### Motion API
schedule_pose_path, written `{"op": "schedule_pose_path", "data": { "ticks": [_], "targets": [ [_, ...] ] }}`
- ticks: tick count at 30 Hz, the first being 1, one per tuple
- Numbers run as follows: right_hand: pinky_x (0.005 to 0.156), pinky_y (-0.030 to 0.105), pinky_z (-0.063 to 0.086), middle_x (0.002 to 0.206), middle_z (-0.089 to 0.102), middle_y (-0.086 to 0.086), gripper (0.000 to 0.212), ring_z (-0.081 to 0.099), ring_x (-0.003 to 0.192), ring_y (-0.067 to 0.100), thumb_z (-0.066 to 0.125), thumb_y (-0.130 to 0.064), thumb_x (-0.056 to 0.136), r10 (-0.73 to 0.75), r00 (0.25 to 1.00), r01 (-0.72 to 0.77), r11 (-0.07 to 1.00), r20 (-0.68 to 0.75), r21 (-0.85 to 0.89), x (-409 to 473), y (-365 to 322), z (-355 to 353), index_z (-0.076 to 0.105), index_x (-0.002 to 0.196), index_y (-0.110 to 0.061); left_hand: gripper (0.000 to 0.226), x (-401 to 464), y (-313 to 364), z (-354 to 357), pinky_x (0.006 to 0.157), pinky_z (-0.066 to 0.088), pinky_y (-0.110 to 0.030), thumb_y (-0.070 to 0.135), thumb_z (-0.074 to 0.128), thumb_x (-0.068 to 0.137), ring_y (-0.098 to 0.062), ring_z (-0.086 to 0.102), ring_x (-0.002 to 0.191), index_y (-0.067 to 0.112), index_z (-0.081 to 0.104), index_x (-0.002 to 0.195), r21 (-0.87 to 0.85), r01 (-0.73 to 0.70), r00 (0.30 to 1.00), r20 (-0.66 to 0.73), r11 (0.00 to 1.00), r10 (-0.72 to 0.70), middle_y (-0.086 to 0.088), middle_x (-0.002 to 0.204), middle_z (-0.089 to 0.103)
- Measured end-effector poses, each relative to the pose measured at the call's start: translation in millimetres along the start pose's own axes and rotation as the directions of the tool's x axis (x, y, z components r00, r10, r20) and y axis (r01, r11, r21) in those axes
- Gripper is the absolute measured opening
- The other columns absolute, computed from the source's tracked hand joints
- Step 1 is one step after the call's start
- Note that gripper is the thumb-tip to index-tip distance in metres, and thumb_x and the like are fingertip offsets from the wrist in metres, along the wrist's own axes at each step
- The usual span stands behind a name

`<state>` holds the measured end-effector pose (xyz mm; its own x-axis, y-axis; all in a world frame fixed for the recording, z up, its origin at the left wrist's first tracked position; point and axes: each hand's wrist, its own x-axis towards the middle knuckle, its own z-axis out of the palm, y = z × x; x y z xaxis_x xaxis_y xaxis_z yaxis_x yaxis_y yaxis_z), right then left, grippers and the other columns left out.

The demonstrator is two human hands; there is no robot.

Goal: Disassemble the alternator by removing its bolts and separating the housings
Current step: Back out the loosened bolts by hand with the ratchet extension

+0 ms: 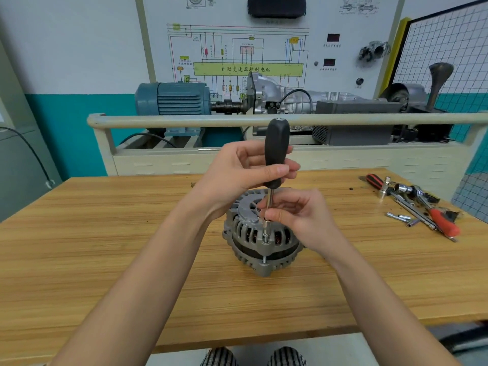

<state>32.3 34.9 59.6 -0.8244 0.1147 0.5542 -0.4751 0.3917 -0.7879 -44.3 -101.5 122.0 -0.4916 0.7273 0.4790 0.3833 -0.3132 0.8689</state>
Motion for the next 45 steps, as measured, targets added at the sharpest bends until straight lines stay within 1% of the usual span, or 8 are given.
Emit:
{"op": "schedule_pose_path", "data": {
  "ticks": [5, 8, 15, 21, 27, 34, 40, 45],
  "targets": [
    [0.077, 0.024, 0.055, 0.082, 0.075, -0.002, 0.024, 0.070, 0.080, 0.014, 0.077, -0.006, 0.073, 0.046, 0.996, -0.050, 0.998, 0.077, 0.048, -1, -2, -4, 0.072, 0.091, -0.020, 0.034, 2, 0, 5, 0.067, 0.057, -0.028, 0.017, 0.081, 0.056, -0.020, 0.072, 0.073, 0.009, 0.068, 0.086, 0.042, -0.006, 0.990, -0.139, 0.999, 0.012, -0.006, 0.078, 0.075],
    [0.074, 0.030, 0.057, 0.078, 0.074, -0.001, 0.023, 0.070, 0.074, 0.017, 0.081, -0.022, 0.061, 0.029, 1.000, -0.029, 0.999, 0.007, 0.027, -2, -3, -3, 0.073, 0.082, -0.021, 0.044, 4, -1, 8, 0.060, 0.055, -0.026, 0.018, 0.085, 0.050, -0.019, 0.071, 0.067, 0.006, 0.060, 0.085, 0.096, -0.004, 0.980, -0.199, 0.995, 0.023, -0.007, 0.074, 0.072],
    [0.073, 0.023, 0.055, 0.075, 0.074, -0.008, 0.030, 0.070, 0.072, 0.012, 0.073, 0.003, 0.077, 0.002, 1.000, -0.002, 0.999, -0.015, -0.040, -1, 2, -2, 0.072, 0.081, -0.027, 0.037, -2, 0, 0, 0.091, 0.054, -0.038, 0.010, 0.066, 0.081, -0.027, 0.070, 0.095, 0.002, 0.060, 0.117, -0.086, 0.027, 0.998, 0.060, 0.996, -0.022, -0.011, 0.102, 0.073],
    [0.074, 0.021, 0.055, 0.083, 0.075, -0.004, 0.025, 0.071, 0.078, 0.011, 0.080, -0.021, 0.063, 0.024, 0.999, -0.025, 0.999, 0.033, 0.039, -4, -4, -3, 0.072, 0.087, -0.022, 0.034, 0, -1, 6, 0.068, 0.057, -0.029, 0.017, 0.082, 0.053, -0.021, 0.073, 0.077, 0.010, 0.066, 0.082, 0.032, -0.031, 0.982, -0.186, 0.999, 0.037, -0.008, 0.081, 0.075],
    [0.074, 0.020, 0.054, 0.074, 0.073, -0.013, 0.029, 0.070, 0.074, 0.010, 0.072, 0.004, 0.078, 0.015, 1.000, -0.015, 1.000, -0.023, -0.011, -4, -1, 2, 0.071, 0.082, -0.025, 0.035, -5, -1, 4, 0.092, 0.054, -0.038, 0.010, 0.067, 0.083, -0.027, 0.069, 0.098, 0.004, 0.061, 0.117, -0.071, 0.008, 1.000, 0.027, 0.997, -0.006, -0.012, 0.104, 0.073],
    [0.074, 0.020, 0.054, 0.081, 0.074, -0.007, 0.022, 0.070, 0.077, 0.010, 0.078, -0.005, 0.073, 0.045, 0.999, -0.046, 0.999, 0.008, 0.026, -5, -8, 0, 0.072, 0.086, -0.022, 0.030, -7, -4, 11, 0.066, 0.057, -0.029, 0.014, 0.079, 0.058, -0.020, 0.072, 0.074, 0.010, 0.067, 0.085, -0.021, -0.076, 0.974, -0.216, 0.997, 0.070, -0.007, 0.081, 0.075],
    [0.077, 0.024, 0.056, 0.077, 0.073, -0.009, 0.027, 0.071, 0.079, 0.014, 0.070, -0.001, 0.082, 0.032, 0.999, -0.034, 0.999, -0.044, -0.042, -5, -6, 2, 0.071, 0.083, -0.028, 0.024, -12, -5, 13, 0.085, 0.054, -0.033, 0.005, 0.059, 0.088, -0.025, 0.068, 0.095, 0.005, 0.062, 0.112, -0.081, -0.042, 0.998, -0.055, 0.996, 0.038, -0.009, 0.098, 0.073],
    [0.083, 0.028, 0.055, 0.091, 0.072, 0.005, 0.019, 0.069, 0.087, 0.018, 0.072, -0.005, 0.081, 0.030, 0.999, -0.030, 1.000, 0.026, -0.010, -7, -8, 2, 0.071, 0.096, -0.017, 0.030, -17, 0, 14, 0.071, 0.057, -0.029, 0.010, 0.076, 0.063, -0.020, 0.072, 0.078, 0.009, 0.064, 0.091, -0.028, -0.080, 0.974, -0.216, 0.996, 0.072, -0.007, 0.083, 0.075]
  ]
}}
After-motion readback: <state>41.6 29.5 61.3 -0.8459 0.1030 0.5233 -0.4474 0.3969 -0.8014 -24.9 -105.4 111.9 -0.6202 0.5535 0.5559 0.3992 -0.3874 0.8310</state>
